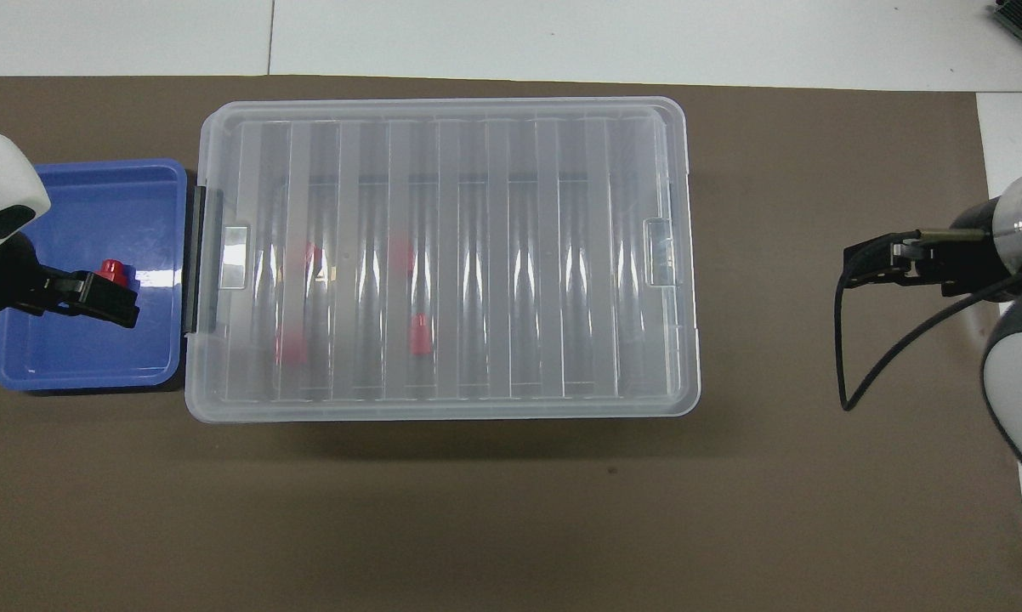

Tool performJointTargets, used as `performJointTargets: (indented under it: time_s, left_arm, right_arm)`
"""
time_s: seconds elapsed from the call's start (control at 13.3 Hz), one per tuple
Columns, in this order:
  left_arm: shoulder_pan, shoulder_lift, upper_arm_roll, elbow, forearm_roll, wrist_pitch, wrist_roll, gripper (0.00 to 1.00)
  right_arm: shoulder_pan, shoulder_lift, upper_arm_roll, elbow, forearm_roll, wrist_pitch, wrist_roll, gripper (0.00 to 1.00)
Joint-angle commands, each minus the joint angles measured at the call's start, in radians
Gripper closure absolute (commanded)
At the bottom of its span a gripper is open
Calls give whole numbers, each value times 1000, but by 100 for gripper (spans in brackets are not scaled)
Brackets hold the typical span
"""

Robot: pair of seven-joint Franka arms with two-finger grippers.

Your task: Place red block in blue tray from box

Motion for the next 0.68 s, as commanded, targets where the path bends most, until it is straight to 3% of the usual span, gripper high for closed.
performJointTargets:
  time_s: [0.0, 0.6]
  left_arm:
    - [4, -17, -2, -13, 15, 9, -3, 0]
    - [4, -17, -3, -13, 15, 9, -3, 0]
  right_arm:
    - [14, -25, -15, -25, 13, -13, 28, 0]
    - [-2, -8, -17, 33, 39, -50, 30, 0]
